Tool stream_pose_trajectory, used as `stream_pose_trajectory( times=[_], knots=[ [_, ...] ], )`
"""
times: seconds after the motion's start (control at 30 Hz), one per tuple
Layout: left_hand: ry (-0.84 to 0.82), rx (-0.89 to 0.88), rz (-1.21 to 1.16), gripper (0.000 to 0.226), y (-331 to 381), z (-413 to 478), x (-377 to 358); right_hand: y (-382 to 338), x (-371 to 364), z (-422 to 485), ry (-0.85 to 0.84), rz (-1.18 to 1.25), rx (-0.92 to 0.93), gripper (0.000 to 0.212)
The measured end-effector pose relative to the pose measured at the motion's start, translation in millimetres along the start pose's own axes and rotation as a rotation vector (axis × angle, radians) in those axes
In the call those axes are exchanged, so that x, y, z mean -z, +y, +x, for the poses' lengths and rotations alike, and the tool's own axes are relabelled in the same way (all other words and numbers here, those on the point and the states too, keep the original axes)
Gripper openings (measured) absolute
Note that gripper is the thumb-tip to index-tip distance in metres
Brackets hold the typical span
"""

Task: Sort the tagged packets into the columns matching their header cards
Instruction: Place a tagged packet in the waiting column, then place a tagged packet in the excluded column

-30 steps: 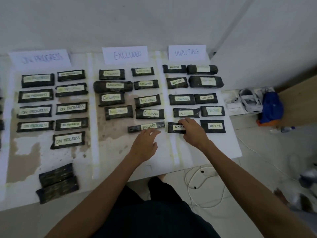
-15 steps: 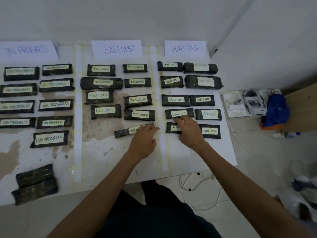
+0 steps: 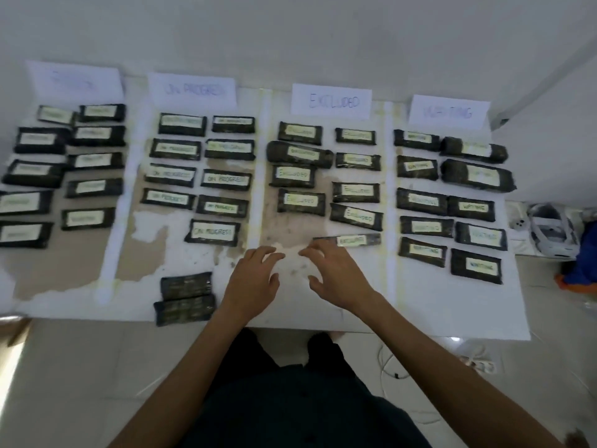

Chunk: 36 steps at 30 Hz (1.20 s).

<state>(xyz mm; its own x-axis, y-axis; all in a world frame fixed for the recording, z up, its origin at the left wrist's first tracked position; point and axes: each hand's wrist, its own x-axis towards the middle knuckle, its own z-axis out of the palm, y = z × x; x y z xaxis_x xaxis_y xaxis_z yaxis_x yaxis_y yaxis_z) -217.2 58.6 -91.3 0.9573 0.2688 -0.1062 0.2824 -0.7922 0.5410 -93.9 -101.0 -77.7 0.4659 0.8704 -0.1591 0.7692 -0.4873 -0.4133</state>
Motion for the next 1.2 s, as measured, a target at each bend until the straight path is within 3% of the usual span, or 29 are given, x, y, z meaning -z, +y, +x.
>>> stream_pose_trajectory(
  times=[0.33, 0.5, 0.63, 0.7, 0.87, 1.2],
  knots=[
    [0.002, 0.216, 0.011, 0.04, -130.9, -84.1, 48.1, -133.8, -69.1, 82.2, -0.212, -0.022, 0.214, 0.054],
    [-0.165, 0.226, 0.042, 0.051, -172.9, -120.7, 54.5, -171.3, -123.4, 90.9, -0.357, -0.203, 0.33, 0.067],
    [-0.246, 0.226, 0.062, 0.055, -188.1, -127.8, 53.7, -177.1, -131.8, 94.3, -0.383, -0.189, 0.298, 0.049],
    [-0.167, 0.245, -0.029, 0.038, -190.0, -125.4, 53.6, -176.2, -124.9, 96.5, -0.4, -0.03, 0.232, 0.034],
    [0.031, 0.494, -0.53, 0.027, -178.7, -104.3, 75.1, -164.9, -90.9, 101.6, -0.382, 0.552, -0.202, 0.04],
    [0.059, 0.593, -0.724, 0.027, -182.5, -69.9, 86.3, -164.9, -78.5, 114.6, -0.296, 0.812, -0.384, 0.034]
  ],
)
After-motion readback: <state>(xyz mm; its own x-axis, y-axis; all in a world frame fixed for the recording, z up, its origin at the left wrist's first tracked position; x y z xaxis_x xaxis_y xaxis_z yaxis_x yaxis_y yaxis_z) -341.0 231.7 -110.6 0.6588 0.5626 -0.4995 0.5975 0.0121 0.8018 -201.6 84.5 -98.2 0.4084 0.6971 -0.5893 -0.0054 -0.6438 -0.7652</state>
